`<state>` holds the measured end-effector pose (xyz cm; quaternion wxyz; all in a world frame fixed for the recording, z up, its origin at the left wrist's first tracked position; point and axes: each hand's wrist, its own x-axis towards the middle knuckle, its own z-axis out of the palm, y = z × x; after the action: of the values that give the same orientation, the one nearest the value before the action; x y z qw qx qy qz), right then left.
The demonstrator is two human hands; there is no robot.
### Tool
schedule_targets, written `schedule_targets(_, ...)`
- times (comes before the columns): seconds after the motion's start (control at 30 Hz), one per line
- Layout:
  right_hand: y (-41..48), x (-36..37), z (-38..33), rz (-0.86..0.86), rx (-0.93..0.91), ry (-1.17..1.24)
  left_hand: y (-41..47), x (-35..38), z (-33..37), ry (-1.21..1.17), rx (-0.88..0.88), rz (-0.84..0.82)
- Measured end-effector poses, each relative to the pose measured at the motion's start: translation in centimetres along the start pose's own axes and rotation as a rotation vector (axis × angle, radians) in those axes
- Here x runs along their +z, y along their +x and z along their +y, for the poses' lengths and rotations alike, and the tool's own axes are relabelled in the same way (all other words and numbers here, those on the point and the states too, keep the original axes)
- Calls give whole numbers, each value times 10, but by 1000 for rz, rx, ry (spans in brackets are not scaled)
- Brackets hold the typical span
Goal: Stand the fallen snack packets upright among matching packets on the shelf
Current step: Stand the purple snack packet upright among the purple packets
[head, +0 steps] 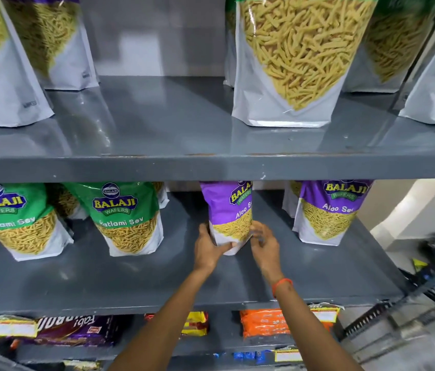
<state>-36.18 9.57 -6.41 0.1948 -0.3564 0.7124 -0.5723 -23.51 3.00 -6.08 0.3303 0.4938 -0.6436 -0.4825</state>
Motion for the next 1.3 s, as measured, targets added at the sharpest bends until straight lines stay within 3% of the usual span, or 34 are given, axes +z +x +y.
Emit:
schedule_targets(0.2,27,-7,2,-346,171,131,23,-29,1,31,13,-179)
schedule_targets(0.57,-1,6,15,-59,67,60,25,-37,-8,-89,23,-324)
schedule_targets(0.63,-6,4,10,48,-44,-72,8,-29,-4,-41,73,-242)
schedule_targets(0.8,-7,-16,-9,237,-371,-338,-37,9,14,363,380,215)
schedule_targets(0.9,-3,-45,-6,209,-469,-409,-51,47,36,440,550,255)
schedule_targets(1.07,-2,-112,27,273,-342,-277,-50,122,63,332,582,68)
schedule_targets(1.2,29,-162,57,304,-103,-233,-22,170,73,136,308,-169)
schedule_targets(1.3,63,-189,69,144,67,-66,7,191,75,-24,144,-327)
